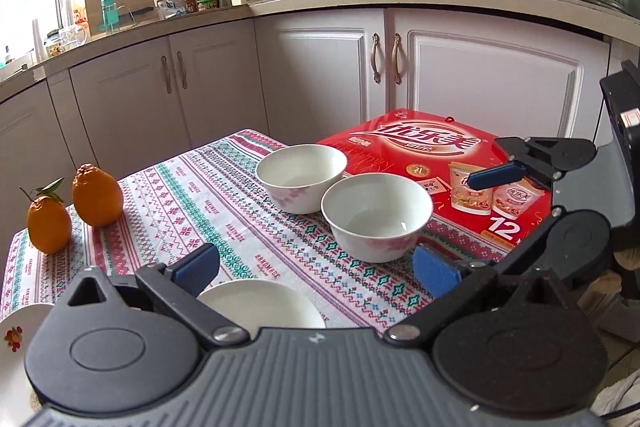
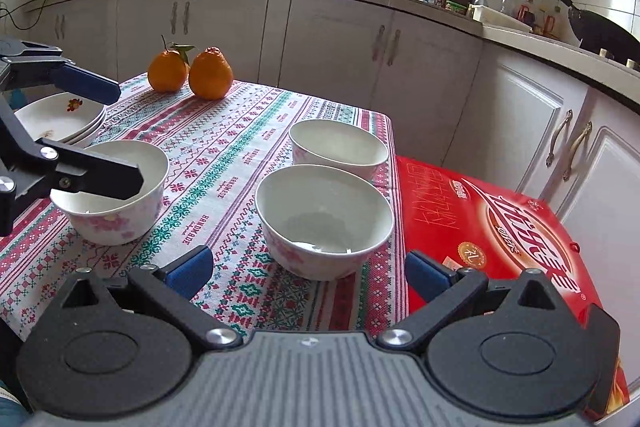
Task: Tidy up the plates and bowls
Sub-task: 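Move the left tool to another white bowl and grasp its rim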
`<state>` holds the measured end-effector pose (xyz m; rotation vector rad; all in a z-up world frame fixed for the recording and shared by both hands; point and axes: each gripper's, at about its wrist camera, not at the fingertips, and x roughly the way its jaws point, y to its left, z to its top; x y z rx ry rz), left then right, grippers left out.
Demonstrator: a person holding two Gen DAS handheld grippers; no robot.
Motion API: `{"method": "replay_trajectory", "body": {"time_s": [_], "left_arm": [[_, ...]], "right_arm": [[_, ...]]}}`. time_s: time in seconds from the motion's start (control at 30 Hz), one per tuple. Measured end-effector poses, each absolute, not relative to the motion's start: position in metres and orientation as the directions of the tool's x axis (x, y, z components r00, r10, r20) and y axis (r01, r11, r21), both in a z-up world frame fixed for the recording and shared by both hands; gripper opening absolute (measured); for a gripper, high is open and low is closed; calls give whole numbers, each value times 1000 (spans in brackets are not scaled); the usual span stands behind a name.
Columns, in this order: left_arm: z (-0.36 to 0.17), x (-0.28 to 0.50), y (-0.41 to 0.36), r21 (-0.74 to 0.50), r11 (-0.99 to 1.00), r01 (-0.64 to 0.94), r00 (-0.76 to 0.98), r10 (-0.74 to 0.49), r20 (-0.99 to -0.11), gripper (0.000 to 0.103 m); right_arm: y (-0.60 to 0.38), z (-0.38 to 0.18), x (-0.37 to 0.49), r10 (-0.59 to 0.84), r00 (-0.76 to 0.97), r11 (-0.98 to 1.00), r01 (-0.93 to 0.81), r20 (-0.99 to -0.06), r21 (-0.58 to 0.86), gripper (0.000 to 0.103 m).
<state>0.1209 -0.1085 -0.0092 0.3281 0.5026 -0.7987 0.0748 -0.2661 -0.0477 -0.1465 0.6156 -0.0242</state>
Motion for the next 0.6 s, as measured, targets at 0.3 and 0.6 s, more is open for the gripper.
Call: {"method": "replay_trajectory", "body": {"time_s": [0.3,0.6], "left_arm": [[-19,155,-156,2,662,749,542,-611,-577,102],[-33,185,-194,-55,672,739,488,-589,-644,102]], "right_arm": [[-283,-68,90,-54,797,993,-19,-601,-113,103],[-294,-76,106,2,801,992,-78,-599,-102,103]]}}
